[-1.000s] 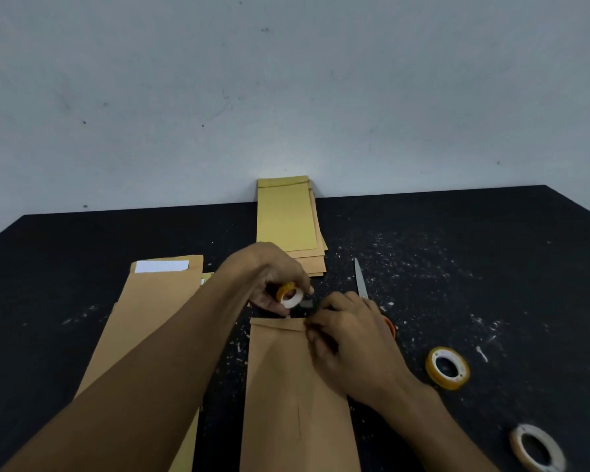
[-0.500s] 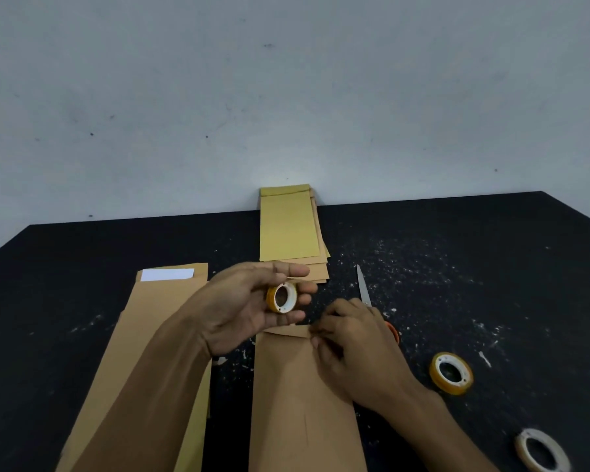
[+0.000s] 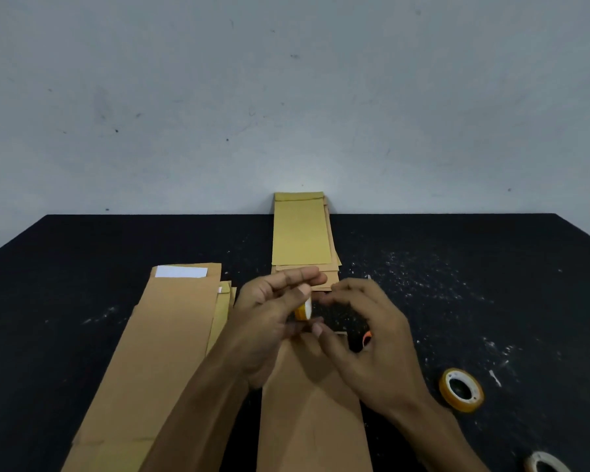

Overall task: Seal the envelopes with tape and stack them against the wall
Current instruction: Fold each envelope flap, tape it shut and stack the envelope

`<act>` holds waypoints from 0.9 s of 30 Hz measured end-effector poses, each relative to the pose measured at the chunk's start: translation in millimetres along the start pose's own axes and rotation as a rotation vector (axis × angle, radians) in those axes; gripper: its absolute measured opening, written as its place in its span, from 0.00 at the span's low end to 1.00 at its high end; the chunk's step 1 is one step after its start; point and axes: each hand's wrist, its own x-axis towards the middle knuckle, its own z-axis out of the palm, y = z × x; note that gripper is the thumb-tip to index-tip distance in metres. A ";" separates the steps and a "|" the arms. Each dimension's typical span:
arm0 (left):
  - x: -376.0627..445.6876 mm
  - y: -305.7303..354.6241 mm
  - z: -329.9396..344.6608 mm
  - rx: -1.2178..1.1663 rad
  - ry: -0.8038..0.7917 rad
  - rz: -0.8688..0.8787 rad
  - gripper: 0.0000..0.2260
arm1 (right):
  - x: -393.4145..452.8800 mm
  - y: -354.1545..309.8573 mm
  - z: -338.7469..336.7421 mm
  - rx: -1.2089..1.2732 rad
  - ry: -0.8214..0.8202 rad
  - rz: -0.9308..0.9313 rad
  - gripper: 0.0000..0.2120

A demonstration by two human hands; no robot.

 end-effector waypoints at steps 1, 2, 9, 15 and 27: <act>-1.1 -1.6 3.1 -0.034 -0.008 -0.009 0.12 | 0.9 -3.9 -0.4 0.051 0.002 0.020 0.12; -2.1 -3.3 5.8 -0.069 -0.015 -0.018 0.12 | 1.4 -7.0 -0.3 0.094 -0.013 0.050 0.12; -5.1 -5.2 13.6 -0.158 -0.023 0.043 0.13 | 0.4 -7.9 2.2 0.217 -0.122 0.166 0.05; -6.6 -1.3 13.5 -0.204 0.023 0.171 0.16 | 2.1 -20.1 6.7 0.376 -0.026 0.229 0.11; -11.3 15.9 4.4 0.091 0.087 0.388 0.28 | -1.4 -24.5 1.1 0.437 -0.015 0.215 0.08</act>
